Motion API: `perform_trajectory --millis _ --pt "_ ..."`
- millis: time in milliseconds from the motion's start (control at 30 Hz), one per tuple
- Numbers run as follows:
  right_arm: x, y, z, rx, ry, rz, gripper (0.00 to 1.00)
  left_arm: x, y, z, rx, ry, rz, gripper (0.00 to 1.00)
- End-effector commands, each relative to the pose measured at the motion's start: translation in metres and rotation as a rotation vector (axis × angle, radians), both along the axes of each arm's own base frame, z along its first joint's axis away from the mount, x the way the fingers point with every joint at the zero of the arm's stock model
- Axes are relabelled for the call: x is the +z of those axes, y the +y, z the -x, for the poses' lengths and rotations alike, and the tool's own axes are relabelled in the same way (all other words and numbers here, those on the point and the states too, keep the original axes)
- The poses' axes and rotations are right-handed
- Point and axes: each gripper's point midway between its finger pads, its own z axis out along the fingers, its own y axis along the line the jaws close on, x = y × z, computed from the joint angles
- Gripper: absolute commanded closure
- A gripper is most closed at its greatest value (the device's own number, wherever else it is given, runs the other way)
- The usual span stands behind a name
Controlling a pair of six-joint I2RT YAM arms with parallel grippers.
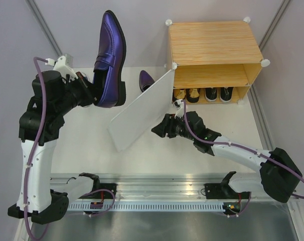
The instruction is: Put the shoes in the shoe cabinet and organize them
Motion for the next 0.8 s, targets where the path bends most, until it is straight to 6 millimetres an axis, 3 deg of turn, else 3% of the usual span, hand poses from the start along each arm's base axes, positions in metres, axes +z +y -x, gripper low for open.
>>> perform_trajectory --millis 0,67,100,133,200,233,333,400,433,467,500,533,600,633,700,733,767 --pt "0.031 -0.002 -0.013 -0.041 -0.101 -0.028 0.35 0.053 -0.010 0.016 -0.070 -0.168 0.072 0.98" --pt "0.023 -0.017 -0.017 -0.095 -0.095 0.024 0.34 0.059 -0.014 0.020 -0.103 -0.183 0.072 0.98" --pt "0.031 -0.025 -0.018 -0.120 -0.112 0.025 0.34 0.061 -0.016 0.023 -0.124 -0.189 0.065 0.98" --pt "0.024 -0.041 -0.022 -0.168 -0.087 0.070 0.34 0.064 -0.020 0.025 -0.150 -0.192 0.069 0.98" --pt "0.035 -0.074 -0.033 -0.306 -0.110 0.099 0.33 0.066 -0.030 0.034 -0.213 -0.192 0.085 0.98" --pt "0.028 -0.096 -0.035 -0.370 -0.078 0.148 0.33 0.068 -0.034 0.038 -0.235 -0.199 0.087 0.98" --pt "0.048 -0.145 -0.039 -0.537 -0.118 0.174 0.31 0.074 -0.044 0.046 -0.277 -0.226 0.072 0.98" --pt "0.066 -0.172 -0.038 -0.638 -0.153 0.178 0.31 0.073 -0.052 0.041 -0.288 -0.221 0.056 0.98" --pt "0.070 -0.186 -0.036 -0.686 -0.147 0.210 0.31 0.076 -0.068 0.049 -0.349 -0.227 0.057 0.98" --pt "0.075 -0.194 -0.034 -0.718 -0.153 0.223 0.30 0.075 -0.071 0.045 -0.324 -0.228 0.040 0.98" --pt "0.082 -0.204 -0.031 -0.753 -0.165 0.225 0.30 0.068 -0.086 0.038 -0.346 -0.201 0.026 0.98" --pt "0.085 -0.222 -0.028 -0.828 -0.164 0.266 0.29 0.070 -0.107 0.050 -0.416 -0.203 0.028 0.98" --pt "0.095 -0.244 -0.021 -0.929 -0.163 0.265 0.28 0.060 -0.129 0.044 -0.427 -0.172 0.004 0.98" --pt "0.100 -0.263 -0.014 -1.003 -0.164 0.301 0.28 0.058 -0.150 0.061 -0.499 -0.165 0.006 0.98" --pt "0.119 -0.285 0.002 -1.079 -0.185 0.272 0.28 0.048 -0.171 0.068 -0.509 -0.158 -0.012 0.98" --pt "0.131 -0.300 0.011 -1.131 -0.205 0.270 0.28 0.022 -0.194 0.088 -0.587 -0.119 -0.045 0.98" --pt "0.145 -0.311 0.022 -1.158 -0.236 0.230 0.28 0.018 -0.209 0.093 -0.600 -0.126 -0.017 0.98"
